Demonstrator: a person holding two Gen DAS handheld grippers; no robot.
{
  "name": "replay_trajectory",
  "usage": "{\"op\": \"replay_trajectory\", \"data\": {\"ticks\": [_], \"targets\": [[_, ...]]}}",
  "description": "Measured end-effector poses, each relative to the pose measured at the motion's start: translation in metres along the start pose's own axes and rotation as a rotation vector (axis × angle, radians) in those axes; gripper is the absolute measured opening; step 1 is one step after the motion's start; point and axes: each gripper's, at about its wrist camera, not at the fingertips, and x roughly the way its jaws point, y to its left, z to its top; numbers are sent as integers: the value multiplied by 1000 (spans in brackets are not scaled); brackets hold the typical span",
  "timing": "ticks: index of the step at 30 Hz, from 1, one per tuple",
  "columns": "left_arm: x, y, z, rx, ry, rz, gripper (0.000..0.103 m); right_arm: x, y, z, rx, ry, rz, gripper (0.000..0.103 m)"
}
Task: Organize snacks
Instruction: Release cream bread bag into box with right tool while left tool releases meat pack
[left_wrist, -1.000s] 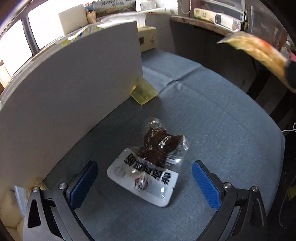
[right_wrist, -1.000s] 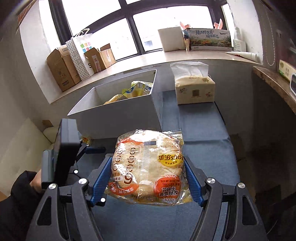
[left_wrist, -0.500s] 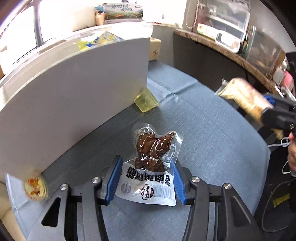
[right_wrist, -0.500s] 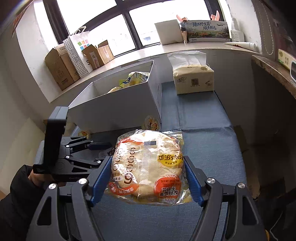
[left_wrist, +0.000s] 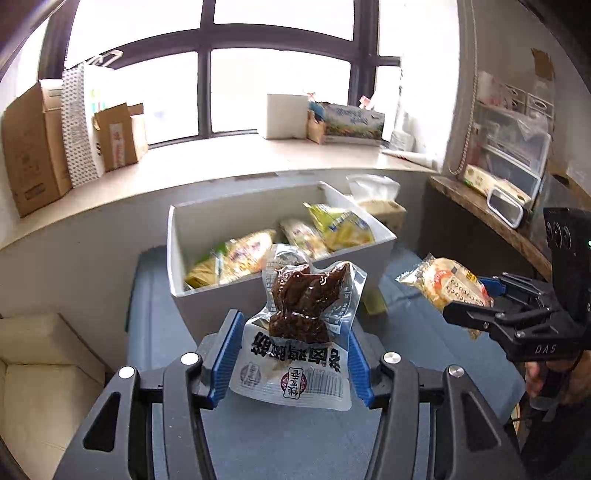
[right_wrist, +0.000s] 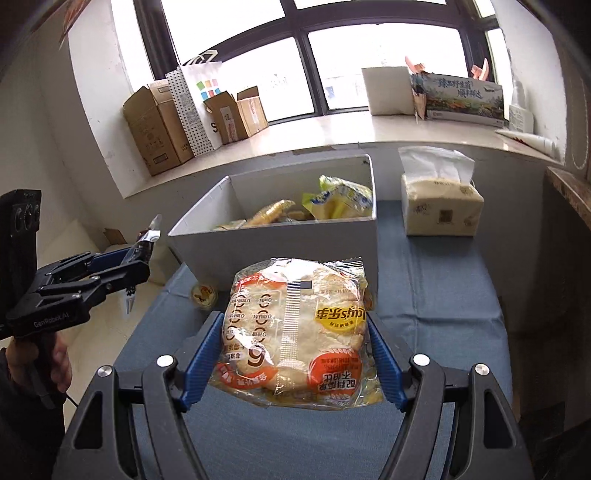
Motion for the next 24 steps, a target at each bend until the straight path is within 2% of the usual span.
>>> {"op": "replay_trajectory", "data": {"ticks": [2, 5, 8, 11, 12, 13, 14, 15, 19, 24], "targets": [[2, 13, 19, -30, -30, 48, 58, 7, 10, 24, -27, -26, 15, 78], [20, 34, 47, -67, -34, 83, 58, 29, 17, 64, -40, -55, 33, 78], [54, 44, 69, -85, 2, 116, 58, 64, 11, 100, -30, -43, 3, 78], [94, 52, 82, -111, 39, 100, 67, 100, 4, 128, -27, -5, -4, 79], [106, 54, 83, -119, 47, 101, 73, 110, 2, 135, -26, 5, -16, 85], [115, 59, 84, -133, 59, 100, 80, 116, 0, 142, -19, -9, -31, 96], [123, 61, 83, -141, 66, 92, 97, 120, -2, 146, -14, -19, -32, 99], [128, 63, 79, -141, 73, 95, 103, 124, -5, 149, -2, -15, -43, 103], [132, 65, 61, -133, 92, 115, 103, 117, -15, 146, 40, -29, -43, 103], [112, 52, 52, -85, 71, 143, 103, 103, -16, 133, 17, -31, -68, 103]]}}
